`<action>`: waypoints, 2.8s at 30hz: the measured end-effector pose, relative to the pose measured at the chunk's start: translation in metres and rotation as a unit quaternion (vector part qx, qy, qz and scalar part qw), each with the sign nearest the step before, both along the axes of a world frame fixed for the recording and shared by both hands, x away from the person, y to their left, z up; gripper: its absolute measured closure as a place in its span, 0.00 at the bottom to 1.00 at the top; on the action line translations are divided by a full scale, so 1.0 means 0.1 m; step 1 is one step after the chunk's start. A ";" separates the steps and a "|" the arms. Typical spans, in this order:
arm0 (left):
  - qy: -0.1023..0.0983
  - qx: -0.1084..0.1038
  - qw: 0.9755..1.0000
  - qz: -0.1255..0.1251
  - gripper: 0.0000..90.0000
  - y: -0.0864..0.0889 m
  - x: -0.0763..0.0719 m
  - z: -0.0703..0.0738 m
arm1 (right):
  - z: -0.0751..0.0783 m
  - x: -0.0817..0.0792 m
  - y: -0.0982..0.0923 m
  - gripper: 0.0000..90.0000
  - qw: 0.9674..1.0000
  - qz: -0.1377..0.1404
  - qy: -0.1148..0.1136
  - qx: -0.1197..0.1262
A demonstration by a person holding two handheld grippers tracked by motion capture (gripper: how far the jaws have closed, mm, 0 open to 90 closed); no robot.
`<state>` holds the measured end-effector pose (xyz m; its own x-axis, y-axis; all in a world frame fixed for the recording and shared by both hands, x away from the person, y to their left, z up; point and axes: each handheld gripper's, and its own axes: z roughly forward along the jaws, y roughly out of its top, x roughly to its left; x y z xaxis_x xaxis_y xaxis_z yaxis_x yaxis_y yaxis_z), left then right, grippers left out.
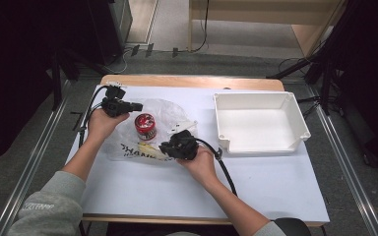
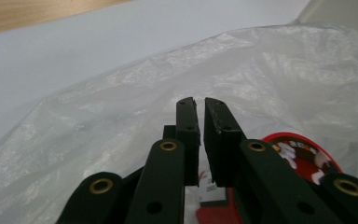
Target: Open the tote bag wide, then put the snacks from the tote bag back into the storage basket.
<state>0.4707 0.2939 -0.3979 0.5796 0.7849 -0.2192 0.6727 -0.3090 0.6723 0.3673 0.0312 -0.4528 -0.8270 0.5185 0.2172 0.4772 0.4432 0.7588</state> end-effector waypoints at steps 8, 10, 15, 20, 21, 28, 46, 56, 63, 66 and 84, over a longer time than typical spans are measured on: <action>-0.003 -0.014 1.000 -0.017 0.85 0.01 -0.13 0.16 | 0.13 0.03 -0.01 0.72 1.000 0.018 -0.008 -0.014; -0.009 -0.020 1.000 -0.017 0.83 0.01 -0.18 0.18 | 0.14 0.04 -0.03 0.69 1.000 0.017 -0.003 -0.012; -0.018 -0.018 0.999 -0.024 0.75 0.00 -0.31 0.20 | 0.17 0.05 -0.07 0.65 1.000 0.013 0.000 -0.007; -0.014 -0.017 0.999 -0.028 0.68 0.02 -0.42 0.21 | 0.18 0.06 -0.09 0.63 1.000 0.010 0.005 -0.004; -0.016 -0.019 0.999 -0.027 0.67 0.03 -0.44 0.21 | 0.18 0.06 -0.09 0.63 1.000 0.009 0.005 -0.005; -0.004 -0.041 0.999 -0.033 0.62 0.08 -0.55 0.22 | 0.19 0.07 -0.11 0.62 1.000 0.008 0.006 -0.003; -0.027 -0.045 0.998 -0.042 0.53 0.21 -0.92 0.23 | 0.23 0.11 -0.15 0.49 1.000 -0.004 0.001 0.008; -0.030 -0.046 0.998 -0.037 0.51 0.28 -1.01 0.17 | 0.24 0.15 -0.15 0.48 1.000 -0.015 -0.003 0.003; -0.033 -0.044 0.998 -0.037 0.50 0.33 -1.06 0.15 | 0.25 0.18 -0.10 0.49 1.000 -0.013 -0.004 0.000; -0.028 -0.039 0.998 -0.035 0.50 0.34 -1.06 0.11 | 0.23 0.20 -0.10 0.48 1.000 -0.012 -0.003 -0.001; -0.027 -0.044 0.998 -0.037 0.50 0.37 -1.05 0.08 | 0.30 0.32 0.18 0.46 1.000 -0.001 -0.005 0.001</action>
